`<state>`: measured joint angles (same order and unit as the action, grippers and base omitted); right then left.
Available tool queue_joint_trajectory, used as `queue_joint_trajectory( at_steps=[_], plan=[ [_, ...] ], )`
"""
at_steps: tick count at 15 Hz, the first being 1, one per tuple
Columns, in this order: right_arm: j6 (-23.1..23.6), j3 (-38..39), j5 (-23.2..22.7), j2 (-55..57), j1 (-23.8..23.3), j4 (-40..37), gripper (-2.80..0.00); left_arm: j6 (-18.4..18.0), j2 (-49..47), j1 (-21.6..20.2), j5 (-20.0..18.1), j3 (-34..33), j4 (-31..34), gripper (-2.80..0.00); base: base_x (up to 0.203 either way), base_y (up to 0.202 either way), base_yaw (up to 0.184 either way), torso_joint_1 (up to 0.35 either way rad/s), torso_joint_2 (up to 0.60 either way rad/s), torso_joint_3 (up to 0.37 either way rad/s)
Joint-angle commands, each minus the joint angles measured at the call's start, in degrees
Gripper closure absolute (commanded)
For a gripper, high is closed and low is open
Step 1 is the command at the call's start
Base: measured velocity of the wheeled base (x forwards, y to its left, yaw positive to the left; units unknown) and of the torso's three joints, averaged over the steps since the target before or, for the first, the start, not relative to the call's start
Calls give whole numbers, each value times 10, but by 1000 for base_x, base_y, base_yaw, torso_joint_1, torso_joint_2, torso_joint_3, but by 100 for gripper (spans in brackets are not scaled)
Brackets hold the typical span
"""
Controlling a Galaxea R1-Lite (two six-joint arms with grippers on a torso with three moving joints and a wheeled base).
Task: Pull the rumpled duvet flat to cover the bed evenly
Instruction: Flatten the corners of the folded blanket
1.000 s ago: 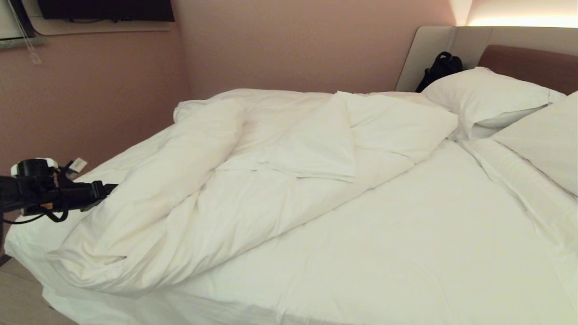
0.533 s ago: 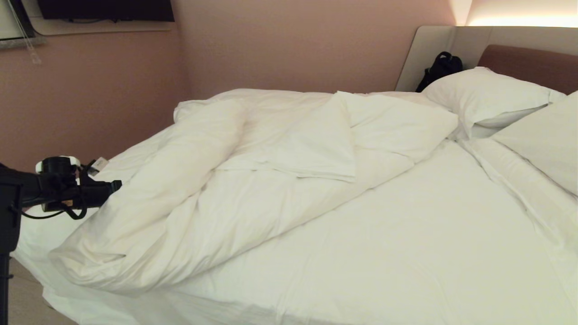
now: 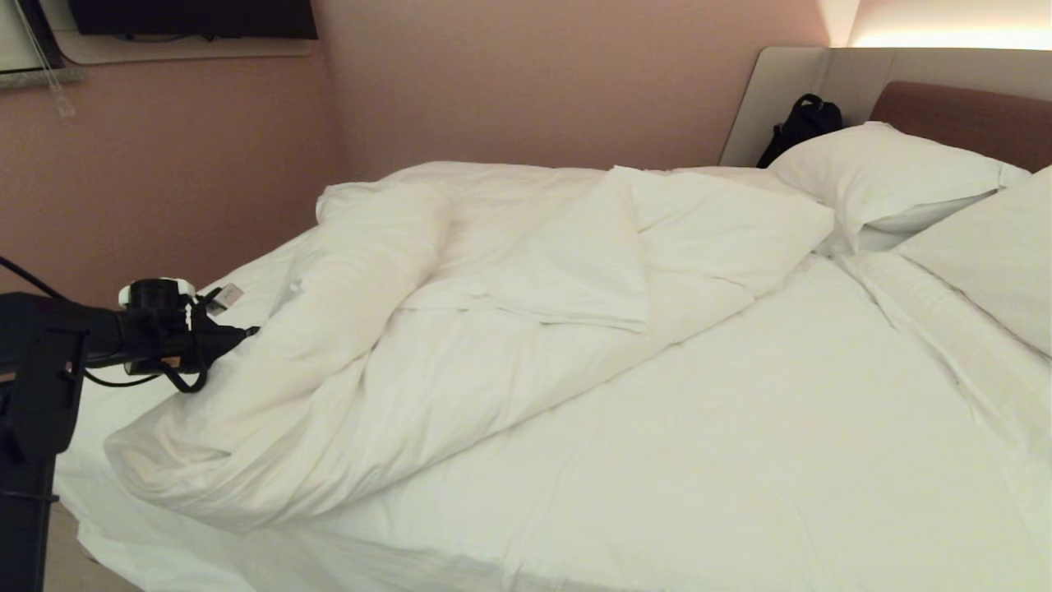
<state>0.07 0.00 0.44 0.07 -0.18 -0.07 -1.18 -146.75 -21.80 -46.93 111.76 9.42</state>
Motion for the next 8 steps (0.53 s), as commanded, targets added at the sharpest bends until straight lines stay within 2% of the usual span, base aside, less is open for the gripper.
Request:
queue_joint_trajectory(
  at_steps=[1, 4, 5, 6, 8],
  plan=[
    [0, 0, 0, 0, 0, 0, 0, 0, -1, 4, -3, 1, 1, -280, 0, 0, 0, 0, 0, 0],
    [0, 0, 0, 0, 0, 0, 0, 1, 1, 4, -3, 1, 2, -280, 0, 0, 0, 0, 0, 0],
    [0, 0, 0, 0, 0, 0, 0, 1, 1, 4, -2, 1, 2, -257, 0, 0, 0, 0, 0, 0],
    [0, 0, 0, 0, 0, 0, 0, 0, 1, 4, 1, 1, 2, 0, 0, 0, 0, 0, 0, 0],
    [0, 0, 0, 0, 0, 0, 0, 0, 1, 2, 4, 2, 1, 0, 0, 0, 0, 0, 0, 0]
  ],
)
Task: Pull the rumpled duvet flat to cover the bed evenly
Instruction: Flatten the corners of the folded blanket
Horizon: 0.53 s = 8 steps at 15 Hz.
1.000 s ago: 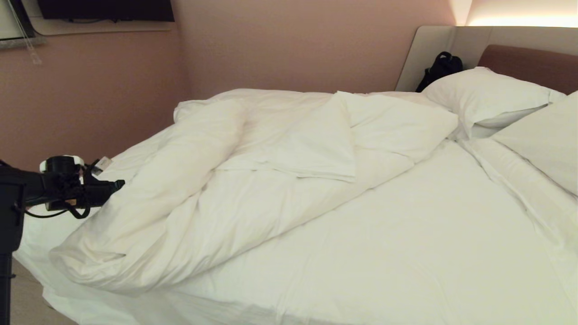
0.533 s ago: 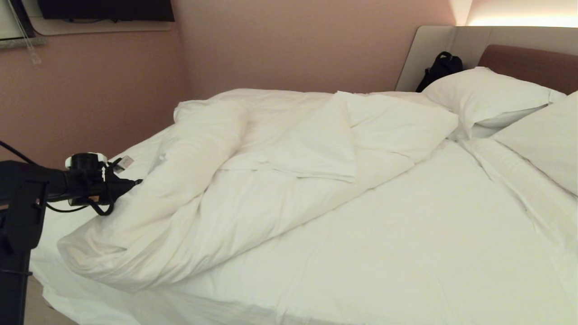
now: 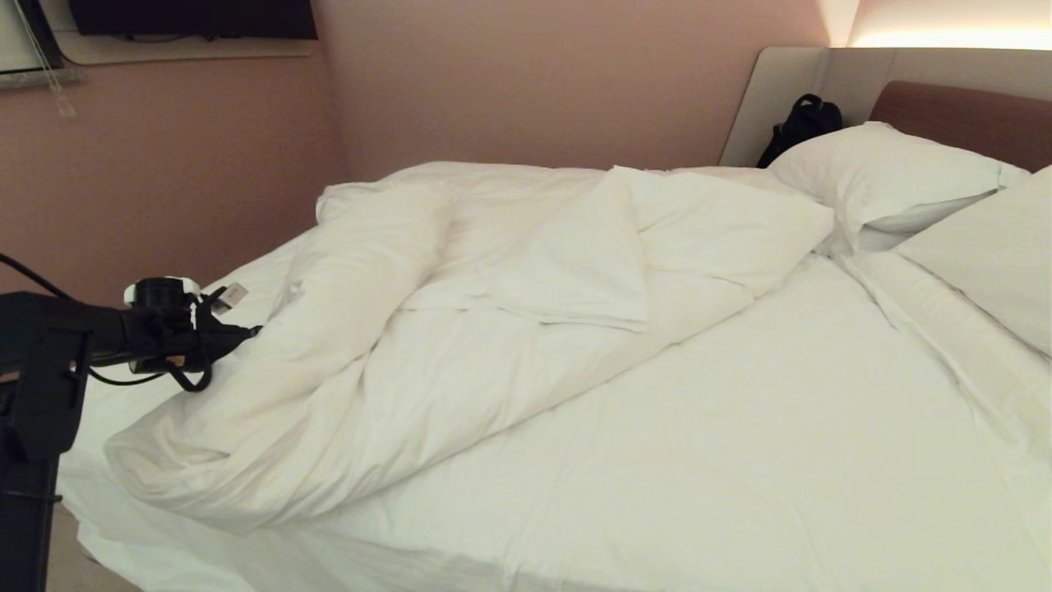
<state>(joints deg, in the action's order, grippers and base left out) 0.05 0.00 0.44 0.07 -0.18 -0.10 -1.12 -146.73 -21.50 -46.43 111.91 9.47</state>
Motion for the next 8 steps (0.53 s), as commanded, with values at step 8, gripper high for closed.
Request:
queue_joint_trajectory(
  at_steps=[8],
  plan=[
    [0, 0, 0, 0, 0, 0, 0, -17, 9, -53, -1, 0, -1, 0, 0, 0, 0, 0, 0, 0]
  ],
)
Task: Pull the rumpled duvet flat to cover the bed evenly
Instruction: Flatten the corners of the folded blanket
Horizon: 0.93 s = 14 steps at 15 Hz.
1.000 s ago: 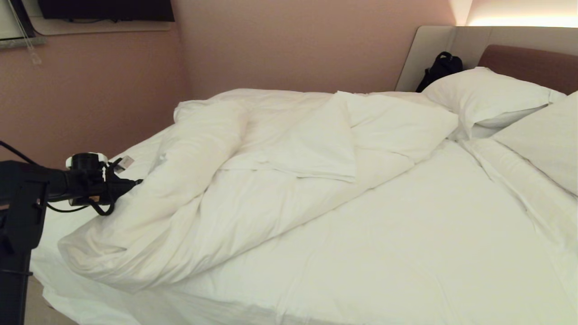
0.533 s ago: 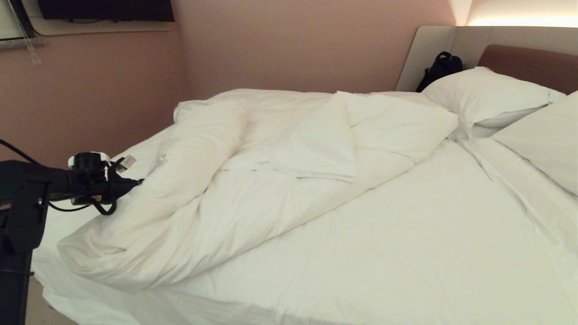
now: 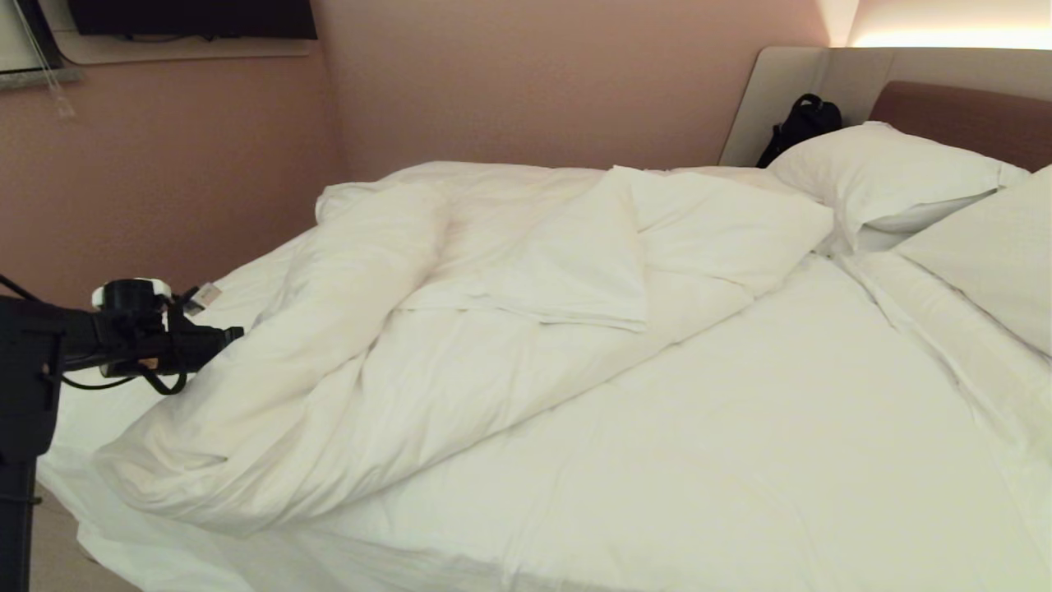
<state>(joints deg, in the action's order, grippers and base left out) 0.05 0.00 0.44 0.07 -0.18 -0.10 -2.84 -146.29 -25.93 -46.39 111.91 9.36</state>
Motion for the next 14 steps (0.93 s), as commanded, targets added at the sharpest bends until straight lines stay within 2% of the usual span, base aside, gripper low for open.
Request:
queue_joint_trajectory(
  at_steps=[1, 3, 5, 8, 11, 14],
  plan=[
    [0, 0, 0, 0, 0, 0, 0, -13, 6, -25, -2, 0, 0, 0, 0, 0, 0, 0, 0, 0],
    [0, 0, 0, 0, 0, 0, 0, -35, 12, -59, -2, 0, 0, 0, 0, 0, 0, 0, 0, 0],
    [0, 0, 0, 0, 0, 0, 0, -42, 23, -87, -2, 0, -1, 0, 0, 0, 0, 0, 0, 0],
    [0, 0, 0, 0, 0, 0, 0, -81, 31, -111, -2, 0, -11, 0, 0, 0, 0, 0, 0, 0],
    [0, 0, 0, 0, 0, 0, 0, -73, 63, -117, -4, 0, -10, 0, 0, 0, 0, 0, 0, 0],
    [0, 0, 0, 0, 0, 0, 0, -37, 109, -118, -7, -1, -11, 0, 0, 0, 0, 0, 0, 0]
  ],
)
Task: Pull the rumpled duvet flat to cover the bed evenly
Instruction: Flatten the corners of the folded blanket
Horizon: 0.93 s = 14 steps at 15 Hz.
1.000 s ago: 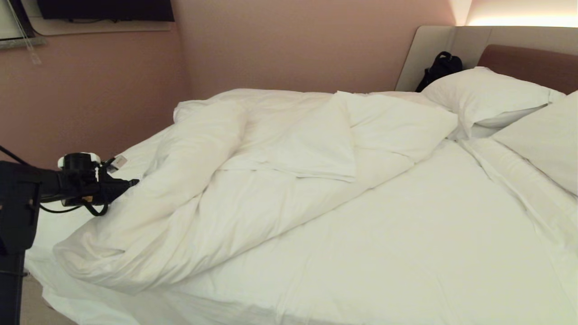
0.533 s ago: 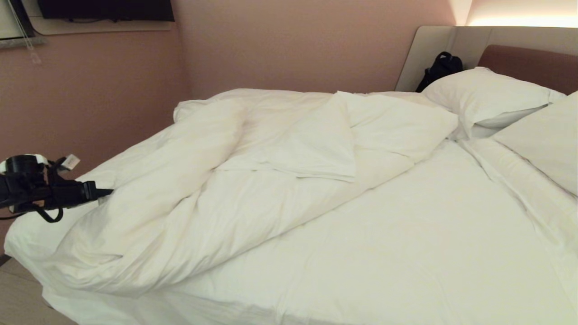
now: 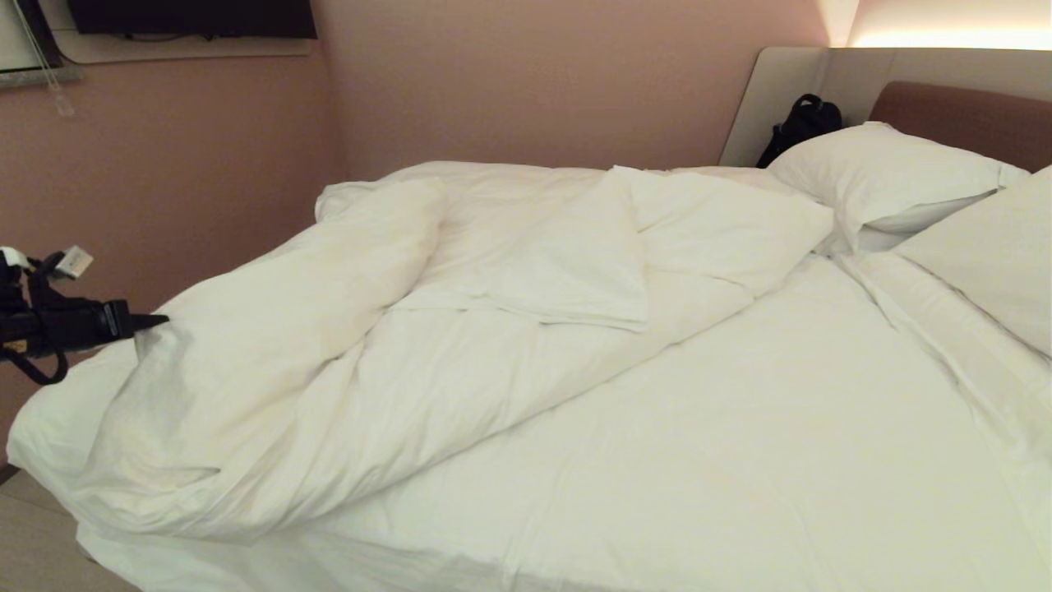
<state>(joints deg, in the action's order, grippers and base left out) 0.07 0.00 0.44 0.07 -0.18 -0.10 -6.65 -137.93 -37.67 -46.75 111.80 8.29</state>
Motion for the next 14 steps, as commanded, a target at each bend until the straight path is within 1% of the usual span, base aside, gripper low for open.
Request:
queue_joint_trajectory(
  at_steps=[1, 6, 12, 14],
  plan=[
    [-1, 0, 0, 0, 0, 0, 0, 9, 42, 0, -4, -2, 0, 0, 0, 0, 0, 0, 0, 0],
    [0, 0, 0, 0, 0, 0, 0, 44, 111, 0, -1, -5, 1, 0, 0, 0, 0, 0, 0, 0],
    [0, 0, 0, 0, 0, 0, 0, 50, 168, 0, 2, -15, 0, 0, 0, 0, 0, 0, 0, 0],
    [0, 0, 0, 0, 0, 0, 0, 46, 178, 0, 5, -16, -1, 0, 0, 0, 0, 0, 0, 0]
  ],
)
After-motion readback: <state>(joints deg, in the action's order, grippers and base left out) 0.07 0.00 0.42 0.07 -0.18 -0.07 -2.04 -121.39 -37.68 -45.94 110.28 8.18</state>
